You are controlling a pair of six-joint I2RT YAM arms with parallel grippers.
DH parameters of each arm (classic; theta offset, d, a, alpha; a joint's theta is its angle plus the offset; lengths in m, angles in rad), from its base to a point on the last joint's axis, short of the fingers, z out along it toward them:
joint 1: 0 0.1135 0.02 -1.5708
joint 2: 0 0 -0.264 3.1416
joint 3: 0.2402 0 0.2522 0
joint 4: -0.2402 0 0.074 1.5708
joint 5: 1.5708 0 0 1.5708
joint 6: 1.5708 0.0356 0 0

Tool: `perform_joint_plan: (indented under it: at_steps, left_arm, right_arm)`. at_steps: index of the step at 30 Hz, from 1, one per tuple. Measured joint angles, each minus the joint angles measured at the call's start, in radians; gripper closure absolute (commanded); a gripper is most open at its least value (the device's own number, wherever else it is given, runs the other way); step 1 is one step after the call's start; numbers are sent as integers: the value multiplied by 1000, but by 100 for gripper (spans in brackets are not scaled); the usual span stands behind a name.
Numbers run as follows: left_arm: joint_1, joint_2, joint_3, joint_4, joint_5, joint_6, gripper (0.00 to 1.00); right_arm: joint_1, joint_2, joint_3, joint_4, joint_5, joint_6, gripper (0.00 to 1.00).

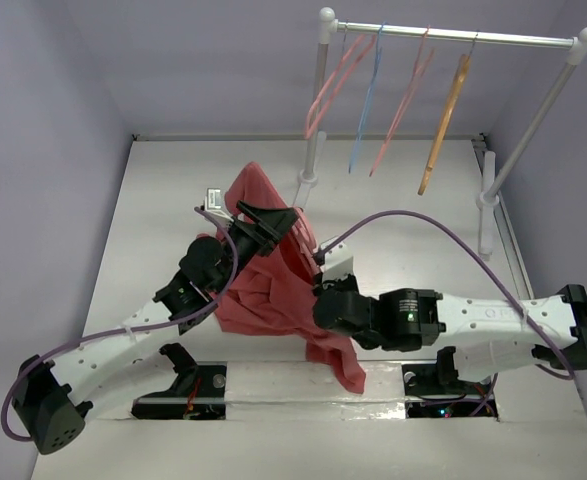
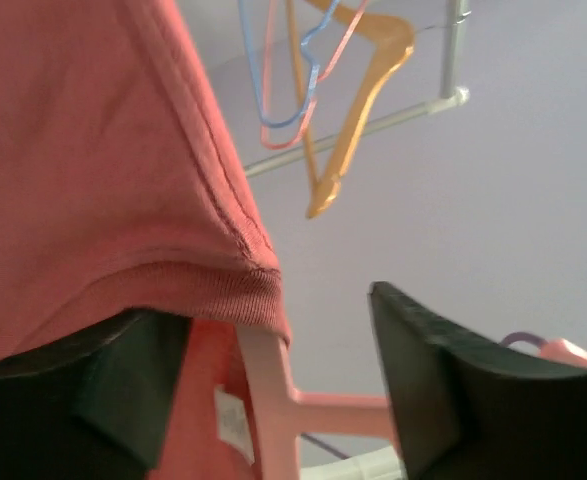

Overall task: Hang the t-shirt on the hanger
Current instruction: Place the T-shirt on the hanger, then place the hanger at the clothesline.

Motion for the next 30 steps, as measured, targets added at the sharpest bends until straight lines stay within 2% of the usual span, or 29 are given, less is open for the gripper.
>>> perform_joint_plan:
  at_steps: [1, 2, 5, 12, 18, 22, 26, 30]
  left_arm:
    - [0, -6, 2, -22, -1, 19, 15]
    - [0, -11, 5, -45, -2, 44, 8]
    - [0, -38, 34, -135, -10, 119, 1]
    - [0, -157, 179, -319, -49, 301, 1]
    - [0, -253, 250, -428, -77, 417, 1]
    - [0, -309, 267, -503, -76, 483, 1]
    - [0, -360, 267, -570, -61, 549, 1]
    - [0, -418, 264, -604, -44, 603, 1]
  right_arm:
    - [0, -9, 0, -36, -12, 26, 100]
    - [0, -19, 0, -65, -20, 45, 100]
    - [0, -77, -4, -173, -64, 131, 100]
    - [0, -274, -51, -451, -152, 387, 100]
    - [0, -303, -51, -617, -239, 531, 100]
    - [0, -270, -53, -652, -291, 625, 100]
    - [-19, -319, -67, -666, -337, 669, 100]
    - [-158, -357, -67, -674, -365, 643, 100]
